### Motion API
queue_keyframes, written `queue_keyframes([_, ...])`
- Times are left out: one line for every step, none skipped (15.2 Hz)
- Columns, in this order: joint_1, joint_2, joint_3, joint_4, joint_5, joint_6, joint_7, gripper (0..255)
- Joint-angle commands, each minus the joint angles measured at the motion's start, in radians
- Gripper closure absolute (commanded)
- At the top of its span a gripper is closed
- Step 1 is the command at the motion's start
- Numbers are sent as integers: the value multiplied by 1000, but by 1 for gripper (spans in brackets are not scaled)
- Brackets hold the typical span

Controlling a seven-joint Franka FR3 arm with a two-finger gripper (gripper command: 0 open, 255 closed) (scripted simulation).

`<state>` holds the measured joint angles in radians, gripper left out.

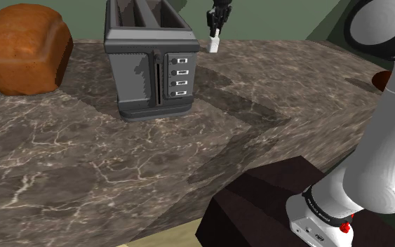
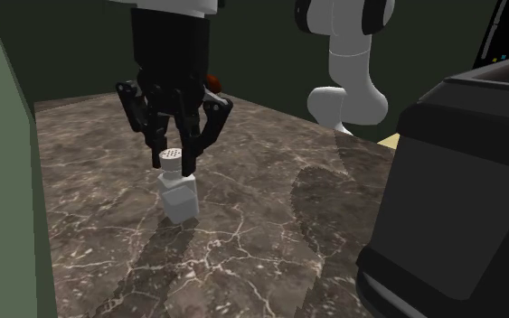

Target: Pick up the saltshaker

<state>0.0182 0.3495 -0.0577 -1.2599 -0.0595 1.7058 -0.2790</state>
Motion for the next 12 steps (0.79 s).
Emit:
queue_keyframes([0, 0, 0, -1, 0, 0, 0, 255])
queue_keyframes([0, 0, 0, -2, 0, 1, 0, 255])
queue_keyframes([0, 0, 0, -2, 0, 1, 0, 255])
queue_keyframes([0, 0, 0, -2, 0, 0, 0, 255])
queue_keyframes([-1, 4, 0, 5, 0, -3, -1, 255])
queue_keyframes([-1, 8, 0, 25, 0, -18, -2, 255])
queue_keyframes([-1, 13, 0, 46, 1, -34, -3, 255])
queue_keyframes([-1, 18, 0, 67, 1, -51, -4, 255])
queue_keyframes([-2, 23, 0, 89, 2, -67, -5, 255])
queue_keyframes([-2, 30, -1, 113, 2, -84, -6, 255])
queue_keyframes([-2, 36, -1, 137, 3, -102, -8, 255])
queue_keyframes([-3, 44, -1, 162, 3, -119, -9, 255])
